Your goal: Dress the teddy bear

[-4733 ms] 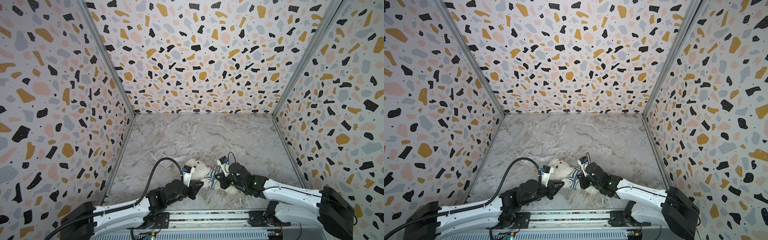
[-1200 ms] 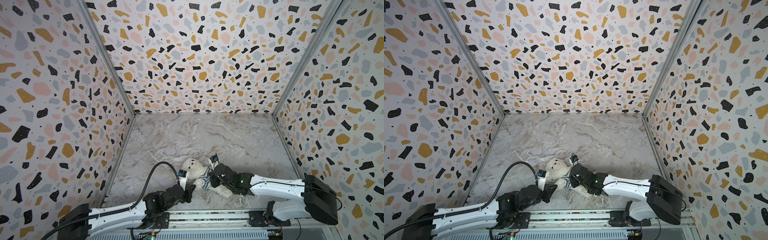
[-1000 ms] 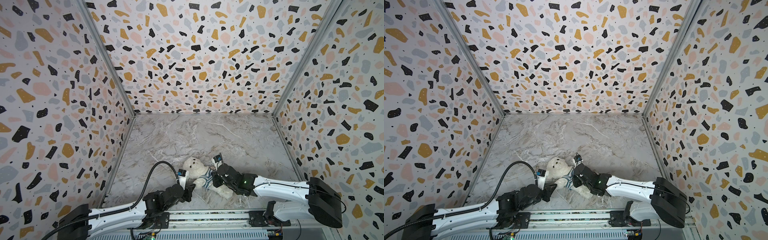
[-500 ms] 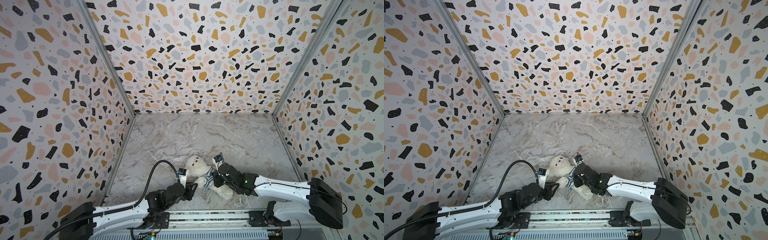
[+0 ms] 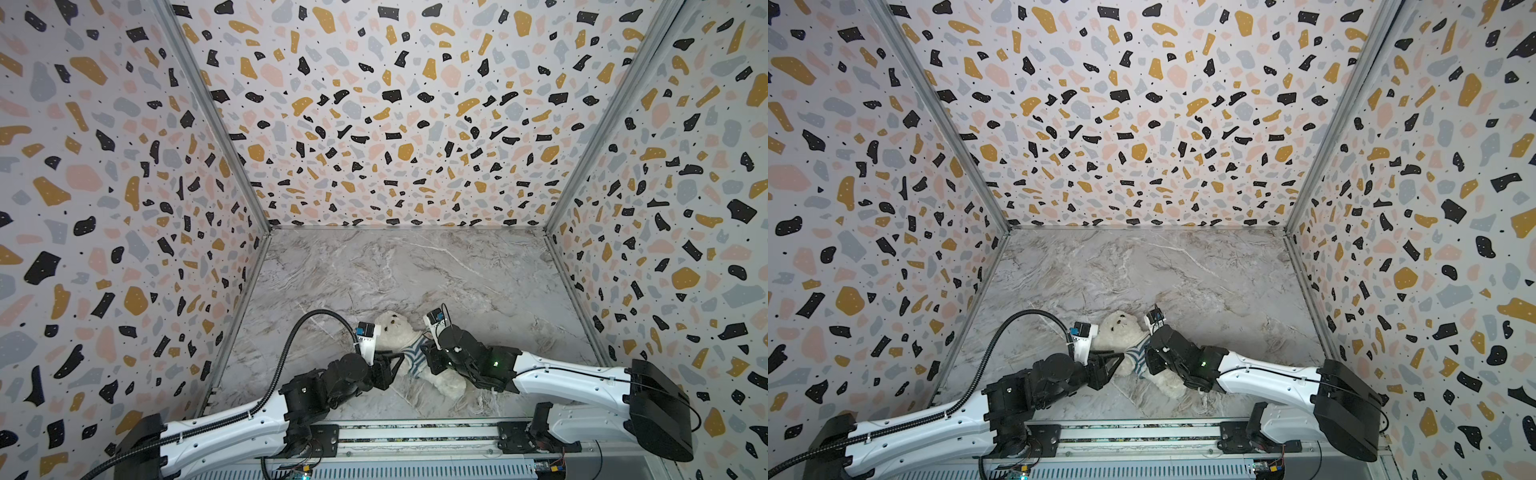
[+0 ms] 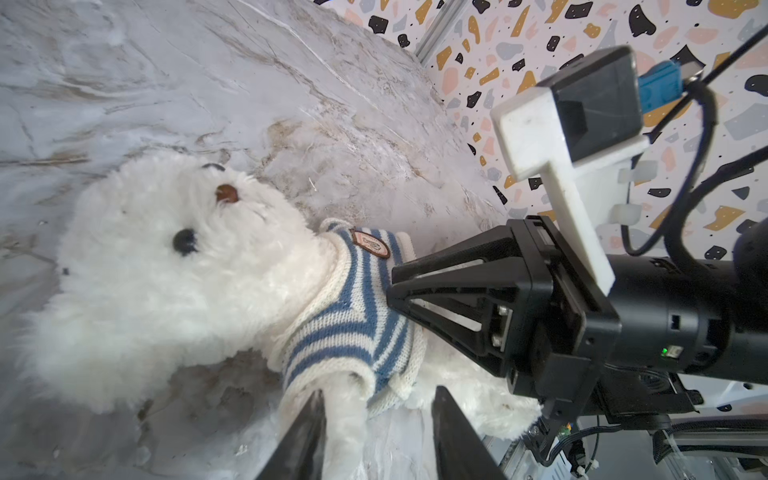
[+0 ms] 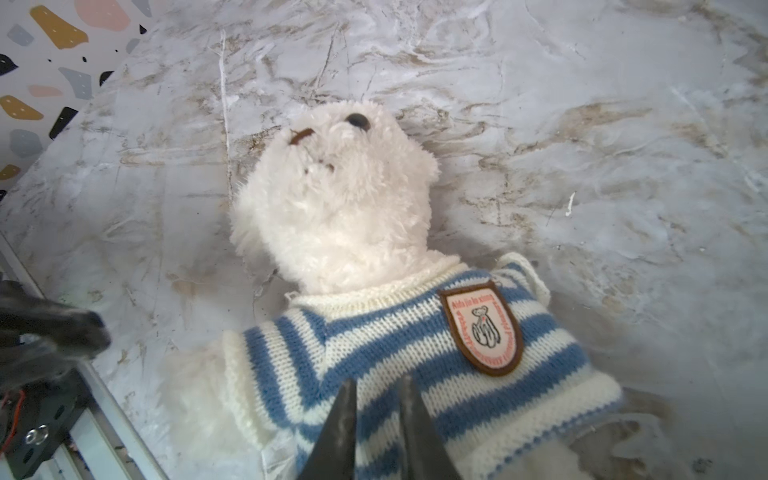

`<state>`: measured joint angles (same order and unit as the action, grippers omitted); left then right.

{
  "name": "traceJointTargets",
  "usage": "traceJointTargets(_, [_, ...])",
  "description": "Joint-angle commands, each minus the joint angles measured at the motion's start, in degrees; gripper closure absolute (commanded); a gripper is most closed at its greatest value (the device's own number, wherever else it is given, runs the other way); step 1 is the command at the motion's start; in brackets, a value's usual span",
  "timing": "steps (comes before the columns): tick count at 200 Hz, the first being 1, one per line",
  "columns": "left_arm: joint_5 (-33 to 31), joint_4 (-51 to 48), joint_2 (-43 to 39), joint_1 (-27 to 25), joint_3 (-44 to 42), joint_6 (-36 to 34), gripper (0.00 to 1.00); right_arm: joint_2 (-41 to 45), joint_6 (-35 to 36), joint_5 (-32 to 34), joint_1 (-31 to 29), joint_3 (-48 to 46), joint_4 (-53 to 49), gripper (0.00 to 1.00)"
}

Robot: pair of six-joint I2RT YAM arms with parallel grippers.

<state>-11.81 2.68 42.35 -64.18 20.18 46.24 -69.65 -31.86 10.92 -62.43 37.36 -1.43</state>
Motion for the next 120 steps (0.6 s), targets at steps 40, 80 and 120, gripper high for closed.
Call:
traceJointTargets(40, [1.26, -0.74, 6.75, 0.29, 1.08, -2.28, 0.57, 1.64, 1.4, 2.53, -0.32, 4.65, -3.41, 0.7])
traceJointTargets(80, [1.09, 0.73, 10.74, 0.29, -0.14, -2.85, 0.61, -0.56, 1.25, 2.09, 0.03, 4.48, -3.48, 0.71])
traceJointTargets(120, [-0.35, 0.35, 11.55, 0.28, -1.17, -2.9, 0.68, -2.71, 0.84, 1.24, 0.27, 2.7, -2.62, 0.75])
